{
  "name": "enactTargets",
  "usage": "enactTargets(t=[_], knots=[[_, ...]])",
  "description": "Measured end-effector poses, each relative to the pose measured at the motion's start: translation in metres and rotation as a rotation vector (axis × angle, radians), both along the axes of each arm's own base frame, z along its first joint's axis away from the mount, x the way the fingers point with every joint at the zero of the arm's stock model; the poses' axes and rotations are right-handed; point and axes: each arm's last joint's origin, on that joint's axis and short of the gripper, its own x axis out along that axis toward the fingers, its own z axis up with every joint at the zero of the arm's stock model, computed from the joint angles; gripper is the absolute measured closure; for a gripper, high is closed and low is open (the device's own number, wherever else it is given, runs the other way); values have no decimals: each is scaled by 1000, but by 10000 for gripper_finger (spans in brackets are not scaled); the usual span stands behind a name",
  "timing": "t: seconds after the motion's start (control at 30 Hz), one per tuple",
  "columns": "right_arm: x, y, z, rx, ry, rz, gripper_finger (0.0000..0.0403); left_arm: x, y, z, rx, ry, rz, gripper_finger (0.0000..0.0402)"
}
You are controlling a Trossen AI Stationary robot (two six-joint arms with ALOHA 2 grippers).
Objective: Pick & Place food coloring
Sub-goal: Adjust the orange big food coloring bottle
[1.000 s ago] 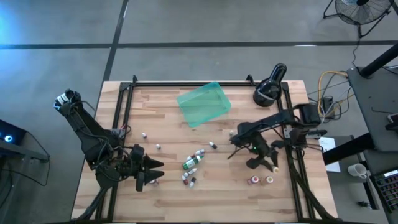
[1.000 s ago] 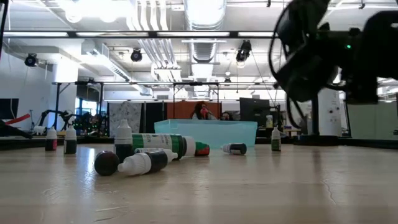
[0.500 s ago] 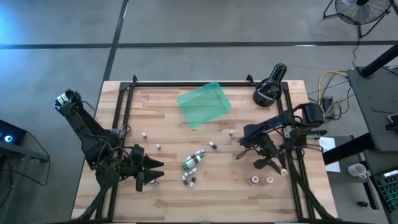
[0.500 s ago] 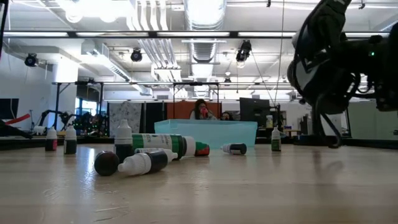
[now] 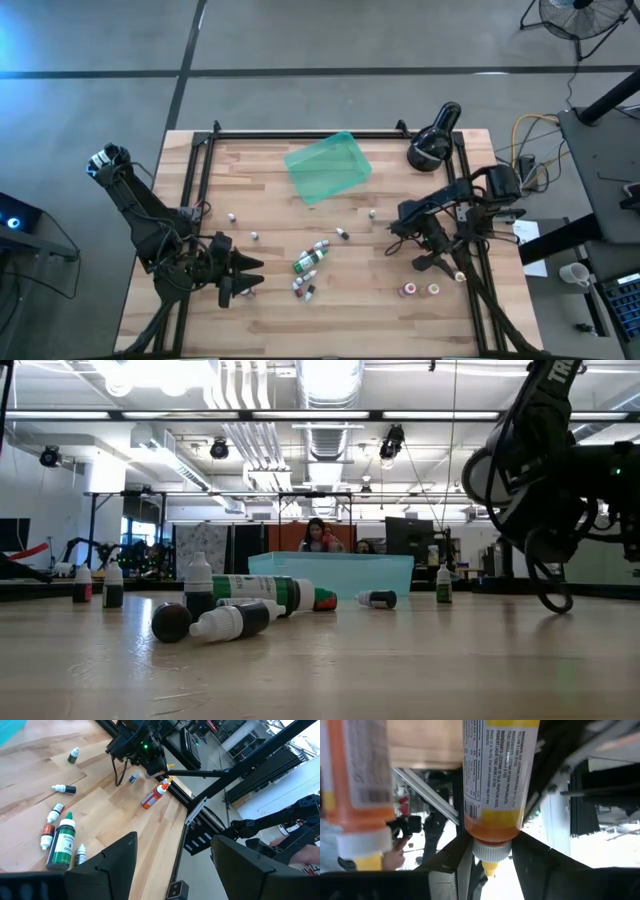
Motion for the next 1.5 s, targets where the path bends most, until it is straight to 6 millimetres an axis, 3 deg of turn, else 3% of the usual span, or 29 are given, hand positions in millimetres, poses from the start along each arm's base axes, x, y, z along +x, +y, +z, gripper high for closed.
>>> enactTargets(t=[0.6, 0.93, 1.13, 1.37, 1.5], knots=[[2, -1, -4, -27, -12, -15, 286, 0, 0, 0, -5, 2, -5, 177], [6, -2, -2, -73, -14, 33, 238, 0, 0, 0, -4, 3, -6, 177], [11, -2, 3, -64, -32, 45, 236, 0, 0, 0, -4, 3, -6, 177], [8, -1, -3, -215, -95, 279, 246, 0, 0, 0, -4, 3, -6, 177], [15, 7, -11, -247, -214, 274, 247, 0, 0, 0, -7, 3, -5, 177]])
